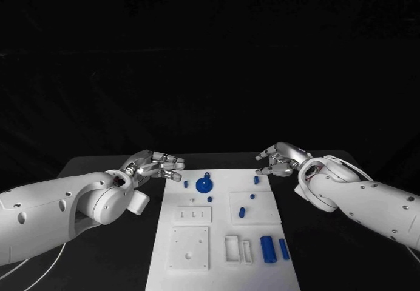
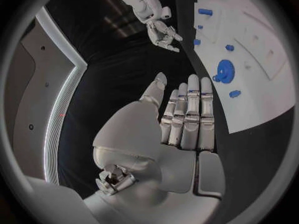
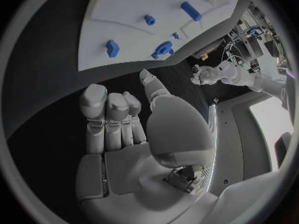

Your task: Assemble the parts on the task board

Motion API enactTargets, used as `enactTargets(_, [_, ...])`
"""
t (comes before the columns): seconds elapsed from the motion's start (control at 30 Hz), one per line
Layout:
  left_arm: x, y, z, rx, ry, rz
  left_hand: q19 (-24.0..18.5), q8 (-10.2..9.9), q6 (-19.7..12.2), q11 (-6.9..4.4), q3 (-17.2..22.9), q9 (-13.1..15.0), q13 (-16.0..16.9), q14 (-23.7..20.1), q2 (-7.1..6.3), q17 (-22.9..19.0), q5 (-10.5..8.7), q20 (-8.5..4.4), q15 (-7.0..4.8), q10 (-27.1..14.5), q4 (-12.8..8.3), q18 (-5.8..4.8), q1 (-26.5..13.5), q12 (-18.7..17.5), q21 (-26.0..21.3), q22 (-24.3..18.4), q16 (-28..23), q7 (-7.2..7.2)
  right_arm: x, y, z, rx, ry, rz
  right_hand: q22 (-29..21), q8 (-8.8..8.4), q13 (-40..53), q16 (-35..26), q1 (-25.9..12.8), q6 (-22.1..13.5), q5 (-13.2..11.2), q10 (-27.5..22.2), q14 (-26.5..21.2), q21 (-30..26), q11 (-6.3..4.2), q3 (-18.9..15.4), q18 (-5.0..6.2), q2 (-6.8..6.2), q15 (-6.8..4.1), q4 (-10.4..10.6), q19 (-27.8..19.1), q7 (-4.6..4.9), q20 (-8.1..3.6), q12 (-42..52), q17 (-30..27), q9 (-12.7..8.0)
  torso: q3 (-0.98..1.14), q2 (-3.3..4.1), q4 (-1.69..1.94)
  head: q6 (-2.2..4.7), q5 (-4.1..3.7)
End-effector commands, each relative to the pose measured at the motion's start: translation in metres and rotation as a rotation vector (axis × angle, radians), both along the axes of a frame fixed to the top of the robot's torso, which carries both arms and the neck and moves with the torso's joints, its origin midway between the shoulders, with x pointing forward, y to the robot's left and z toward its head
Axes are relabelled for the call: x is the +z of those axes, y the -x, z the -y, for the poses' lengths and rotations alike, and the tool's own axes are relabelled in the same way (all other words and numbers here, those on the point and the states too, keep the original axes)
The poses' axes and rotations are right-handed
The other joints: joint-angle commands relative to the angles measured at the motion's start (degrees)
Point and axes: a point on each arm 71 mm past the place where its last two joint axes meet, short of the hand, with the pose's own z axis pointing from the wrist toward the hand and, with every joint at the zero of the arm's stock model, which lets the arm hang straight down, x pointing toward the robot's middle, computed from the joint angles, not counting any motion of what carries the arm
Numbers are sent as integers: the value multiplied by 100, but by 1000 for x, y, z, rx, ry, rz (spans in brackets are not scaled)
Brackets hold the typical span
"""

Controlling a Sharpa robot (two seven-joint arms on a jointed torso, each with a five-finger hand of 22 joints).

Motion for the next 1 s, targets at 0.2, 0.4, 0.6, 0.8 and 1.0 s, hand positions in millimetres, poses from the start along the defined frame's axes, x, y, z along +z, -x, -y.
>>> enactTargets(0.2, [1,0,-1,-8,15,10,53,-6,-16,-53,38,3,-1,61,-18,15,-30,-2,-21,186,-32,6,11,-22,-27,-8,-12,-1,-9,-1,24,81,-55,-59,393,-13,-13,-24,-3,57,188,-30,-2,15,-14,-22,-43,90,22,-184,335,-8,19,11,11,10,16,-4,-27,-6,-91])
enactTargets(0.4, [1,0,-1,-10,14,11,68,-7,-17,-77,39,3,2,89,-13,24,-29,-19,-37,264,-55,-7,19,-16,-19,-4,3,-6,-19,-7,31,63,-56,-72,420,-16,-43,-57,-2,-56,190,-54,-1,-40,-35,-60,-63,112,-2,-295,336,-20,-8,-28,4,7,6,8,-6,0,-123])
enactTargets(0.6, [1,0,0,-14,14,11,71,-9,-20,-86,37,2,1,96,-12,28,-32,-28,-44,293,-72,-15,24,-16,-14,-1,12,-7,-29,-13,30,54,-62,-85,433,-14,-57,-77,2,-71,206,-66,-8,-55,-46,-100,-69,116,-11,-329,336,-27,-14,-48,-1,8,8,29,25,-3,-178])
enactTargets(0.8, [0,0,0,-16,13,11,64,-7,-19,-72,27,3,0,86,-13,29,-32,-33,-40,253,-100,-23,23,-23,-6,5,14,-3,-38,-16,26,51,-59,-101,447,-14,-54,-83,6,-37,206,-66,-3,-71,-44,-121,-76,141,-9,-360,339,-28,-13,-47,3,9,14,67,52,-5,-182])
enactTargets(1.0, [0,0,2,-20,14,11,56,-7,-21,-40,19,3,0,80,-17,28,-32,-27,-31,144,-117,-17,19,-24,-1,9,13,4,-50,-18,26,43,-53,-123,455,-13,-56,-86,-4,-2,208,-69,-2,-84,-42,-126,-75,150,-9,-376,340,-28,-14,-49,7,10,21,81,67,-21,-191])
